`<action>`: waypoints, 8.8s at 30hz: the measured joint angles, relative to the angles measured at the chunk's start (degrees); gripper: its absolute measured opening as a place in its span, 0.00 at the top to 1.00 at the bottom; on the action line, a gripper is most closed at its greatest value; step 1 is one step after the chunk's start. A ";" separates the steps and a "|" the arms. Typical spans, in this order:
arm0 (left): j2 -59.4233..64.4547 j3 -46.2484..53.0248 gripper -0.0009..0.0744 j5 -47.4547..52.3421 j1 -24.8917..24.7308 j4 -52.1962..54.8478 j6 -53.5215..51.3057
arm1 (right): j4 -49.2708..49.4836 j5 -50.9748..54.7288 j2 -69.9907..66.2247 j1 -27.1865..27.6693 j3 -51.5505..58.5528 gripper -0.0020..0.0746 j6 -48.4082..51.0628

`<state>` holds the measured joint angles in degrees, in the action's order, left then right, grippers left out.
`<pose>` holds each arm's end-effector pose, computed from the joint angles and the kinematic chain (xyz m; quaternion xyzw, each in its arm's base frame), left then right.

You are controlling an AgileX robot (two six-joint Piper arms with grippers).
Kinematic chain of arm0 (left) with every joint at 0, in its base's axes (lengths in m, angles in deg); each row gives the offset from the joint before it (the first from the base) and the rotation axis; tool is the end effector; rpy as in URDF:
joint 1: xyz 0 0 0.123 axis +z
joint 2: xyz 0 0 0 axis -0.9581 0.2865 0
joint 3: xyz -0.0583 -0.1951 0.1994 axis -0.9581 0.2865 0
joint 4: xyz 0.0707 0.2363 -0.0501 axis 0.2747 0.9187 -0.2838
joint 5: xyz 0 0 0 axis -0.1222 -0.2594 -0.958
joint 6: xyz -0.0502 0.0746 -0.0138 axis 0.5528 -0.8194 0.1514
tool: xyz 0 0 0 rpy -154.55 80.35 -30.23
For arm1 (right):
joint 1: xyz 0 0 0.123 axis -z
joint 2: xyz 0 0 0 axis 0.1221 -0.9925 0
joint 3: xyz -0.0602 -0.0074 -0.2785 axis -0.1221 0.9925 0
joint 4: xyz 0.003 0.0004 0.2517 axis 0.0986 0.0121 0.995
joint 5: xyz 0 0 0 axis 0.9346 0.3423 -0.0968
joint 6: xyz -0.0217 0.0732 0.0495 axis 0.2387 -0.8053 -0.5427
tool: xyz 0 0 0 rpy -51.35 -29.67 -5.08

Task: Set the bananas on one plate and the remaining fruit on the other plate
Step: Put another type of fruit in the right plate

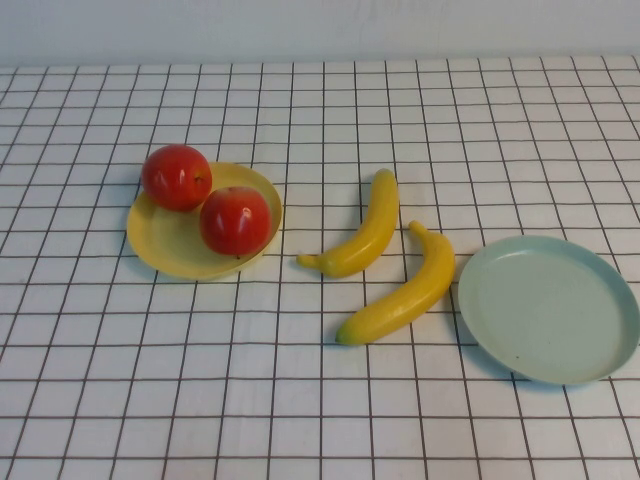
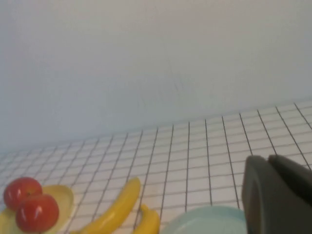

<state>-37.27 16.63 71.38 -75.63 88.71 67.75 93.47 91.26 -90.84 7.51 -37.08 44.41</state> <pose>0.0525 -0.0015 0.1713 0.0481 0.8040 0.0165 0.5925 0.0172 0.0140 0.3318 0.0538 0.7134 0.1539 0.6815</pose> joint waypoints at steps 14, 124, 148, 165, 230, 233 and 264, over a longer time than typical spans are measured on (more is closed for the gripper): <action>0.00 0.00 0.99 0.00 0.00 0.00 0.00 | 1.57 24.43 -41.13 0.00 -17.66 0.99 12.00; 0.00 0.00 0.99 0.09 0.00 0.00 0.00 | -23.58 38.17 -97.35 -15.50 -62.57 0.59 11.31; 0.00 0.00 0.99 0.09 0.00 0.00 0.00 | -12.44 33.04 -110.31 -9.24 -62.58 0.59 21.92; 0.00 0.00 0.99 0.09 0.00 0.00 0.00 | -9.08 35.83 -110.31 -10.21 -72.08 0.54 15.23; 0.00 0.00 0.99 0.09 0.00 0.00 0.00 | -16.51 38.00 -131.98 -30.33 -102.18 0.55 -8.62; 0.00 0.00 0.99 0.09 0.00 0.00 0.00 | -18.21 38.00 -127.20 -30.33 -99.91 0.55 -7.74; 0.00 0.00 0.99 0.09 0.00 0.00 0.00 | -19.60 9.58 -87.42 -12.58 -27.31 0.55 -10.56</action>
<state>-37.27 16.63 71.46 -75.63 88.71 67.75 73.87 100.84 -178.25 -5.07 -64.39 33.85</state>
